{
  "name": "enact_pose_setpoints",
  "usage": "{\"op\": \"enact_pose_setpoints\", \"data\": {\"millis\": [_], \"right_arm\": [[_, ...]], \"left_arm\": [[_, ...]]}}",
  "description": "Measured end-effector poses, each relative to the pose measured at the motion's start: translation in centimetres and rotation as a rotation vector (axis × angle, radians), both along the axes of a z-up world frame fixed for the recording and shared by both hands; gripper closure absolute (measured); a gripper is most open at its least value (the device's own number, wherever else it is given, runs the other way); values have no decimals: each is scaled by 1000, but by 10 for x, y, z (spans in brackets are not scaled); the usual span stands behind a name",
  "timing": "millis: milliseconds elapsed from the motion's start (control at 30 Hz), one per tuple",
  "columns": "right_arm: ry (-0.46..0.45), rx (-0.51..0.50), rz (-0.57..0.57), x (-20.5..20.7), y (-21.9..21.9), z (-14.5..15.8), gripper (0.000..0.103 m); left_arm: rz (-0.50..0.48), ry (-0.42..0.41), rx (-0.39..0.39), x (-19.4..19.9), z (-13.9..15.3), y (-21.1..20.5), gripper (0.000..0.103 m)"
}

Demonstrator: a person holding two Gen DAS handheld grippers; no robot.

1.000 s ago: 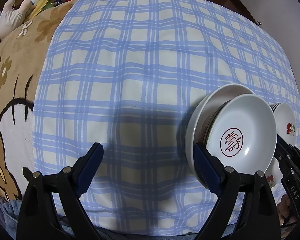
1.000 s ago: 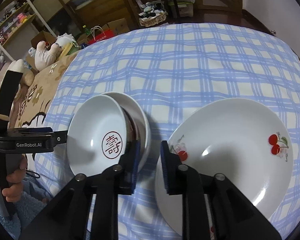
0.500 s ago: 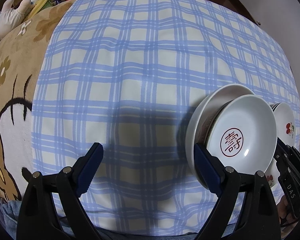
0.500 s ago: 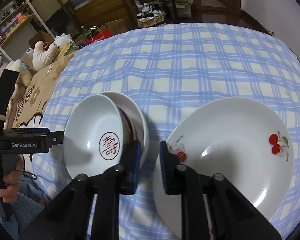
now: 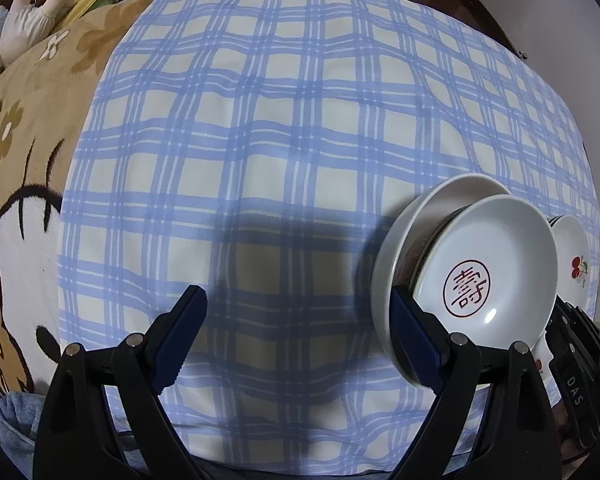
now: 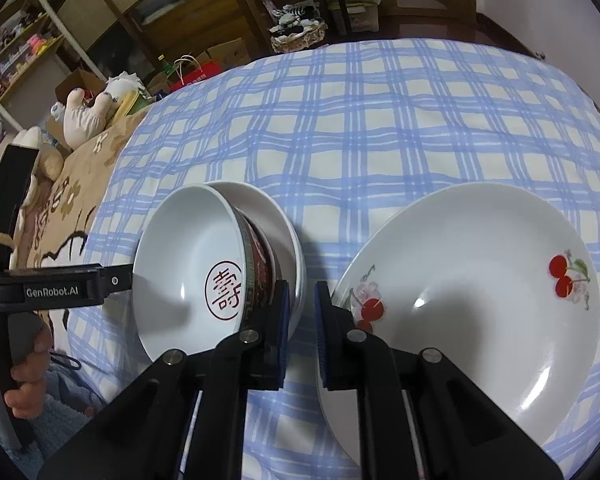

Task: Organize plates and bowls
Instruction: 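Close both tools on the rim of the bowl stack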

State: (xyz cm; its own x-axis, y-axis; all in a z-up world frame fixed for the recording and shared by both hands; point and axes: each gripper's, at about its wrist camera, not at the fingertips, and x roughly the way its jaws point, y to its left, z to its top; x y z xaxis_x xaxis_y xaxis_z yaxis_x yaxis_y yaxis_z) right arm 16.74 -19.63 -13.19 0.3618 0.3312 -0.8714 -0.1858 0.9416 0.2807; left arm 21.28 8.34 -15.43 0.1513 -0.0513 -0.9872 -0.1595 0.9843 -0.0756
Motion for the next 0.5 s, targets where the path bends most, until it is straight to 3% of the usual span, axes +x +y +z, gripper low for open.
{"op": "enact_pose_setpoints", "data": {"millis": [67,167,367,433,500], "right_arm": [[-2,2,0,0,0,-1,90],[-2,-3,3,0,0,-2,90],[1,9,-11,-1,-1,-3,90],[2,14,-19,-1,-1,-3,91],[-1,10,-17,-1,0,-3,91]], "left_arm": [[-6,-5,-5,0,0,0,18],[-7,-9,-54,-1,2,-2,32],[6,-10,-80,-1,4,-4,34],[1,-15,-82,-2,5,-3,38],[-5,-17,-92,-1,5,-4,47]]}}
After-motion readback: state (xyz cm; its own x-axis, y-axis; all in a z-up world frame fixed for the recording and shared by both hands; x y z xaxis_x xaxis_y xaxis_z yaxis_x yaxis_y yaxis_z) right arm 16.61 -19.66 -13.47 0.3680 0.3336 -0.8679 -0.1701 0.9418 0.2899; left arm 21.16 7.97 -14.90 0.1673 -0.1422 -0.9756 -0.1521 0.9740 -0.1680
